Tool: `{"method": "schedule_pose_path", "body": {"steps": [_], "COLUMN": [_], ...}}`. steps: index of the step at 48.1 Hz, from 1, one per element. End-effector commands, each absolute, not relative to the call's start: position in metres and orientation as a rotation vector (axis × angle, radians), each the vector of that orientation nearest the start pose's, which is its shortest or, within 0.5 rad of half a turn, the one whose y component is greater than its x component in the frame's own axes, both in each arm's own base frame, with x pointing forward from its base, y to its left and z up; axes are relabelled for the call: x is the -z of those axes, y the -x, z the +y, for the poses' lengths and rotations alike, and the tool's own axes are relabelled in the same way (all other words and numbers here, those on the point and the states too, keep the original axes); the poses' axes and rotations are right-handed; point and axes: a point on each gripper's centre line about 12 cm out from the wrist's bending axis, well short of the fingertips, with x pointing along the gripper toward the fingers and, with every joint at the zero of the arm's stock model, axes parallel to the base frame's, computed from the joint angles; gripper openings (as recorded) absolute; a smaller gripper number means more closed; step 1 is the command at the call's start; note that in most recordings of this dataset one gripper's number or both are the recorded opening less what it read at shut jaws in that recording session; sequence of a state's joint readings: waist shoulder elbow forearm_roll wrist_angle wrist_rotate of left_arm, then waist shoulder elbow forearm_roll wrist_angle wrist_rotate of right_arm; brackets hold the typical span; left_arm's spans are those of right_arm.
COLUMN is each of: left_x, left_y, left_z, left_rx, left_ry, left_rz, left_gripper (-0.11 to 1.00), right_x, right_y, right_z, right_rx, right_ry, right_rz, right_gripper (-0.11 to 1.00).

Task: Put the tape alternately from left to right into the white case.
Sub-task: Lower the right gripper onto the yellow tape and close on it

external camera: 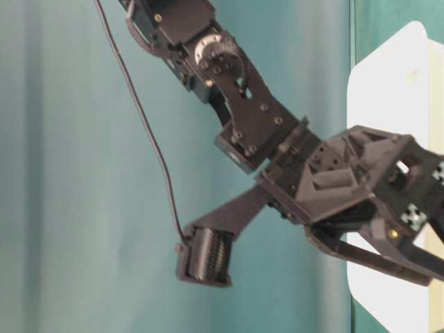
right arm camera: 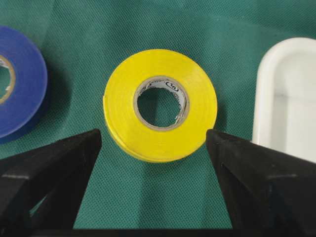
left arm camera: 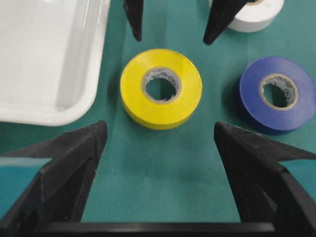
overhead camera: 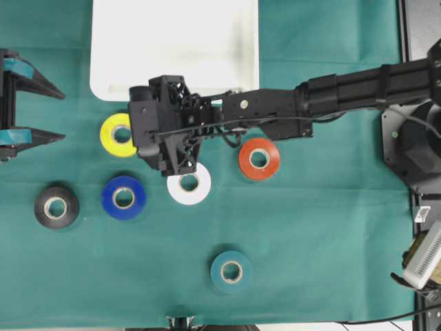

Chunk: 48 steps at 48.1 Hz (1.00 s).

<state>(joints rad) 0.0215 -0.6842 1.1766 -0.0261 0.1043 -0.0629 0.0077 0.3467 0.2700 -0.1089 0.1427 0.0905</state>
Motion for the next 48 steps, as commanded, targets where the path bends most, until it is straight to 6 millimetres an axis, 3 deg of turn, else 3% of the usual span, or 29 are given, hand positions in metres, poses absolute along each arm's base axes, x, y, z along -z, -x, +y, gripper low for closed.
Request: {"method": "schedule_pose_path", "body": {"steps": [1,41,48], "left_x": [-0.193,-0.188,-0.188], "left_y": [-0.219,-0.218,-0.218], "left_z": [0.004,0.004,0.004], "left_rx": [-0.044,-0.045,-0.046], "left_ry": [0.095,0.096,0.098], "left_rz": [0.579,0.591,0.589], "left_gripper": [0.93,0.93,0.93], "right_x": [-0.15,-0.126,-0.119], "right_y": [-0.498,-0.519,-0.52], "right_z": [0.004,0.015,0.016], "right_rx": [-0.003,-0.02,-0.02], "right_ry": [0.028,0.04,0.039], "right_rz": [0.72,0.772,0.788], "right_gripper": [0.79,0.77,0.73]}}
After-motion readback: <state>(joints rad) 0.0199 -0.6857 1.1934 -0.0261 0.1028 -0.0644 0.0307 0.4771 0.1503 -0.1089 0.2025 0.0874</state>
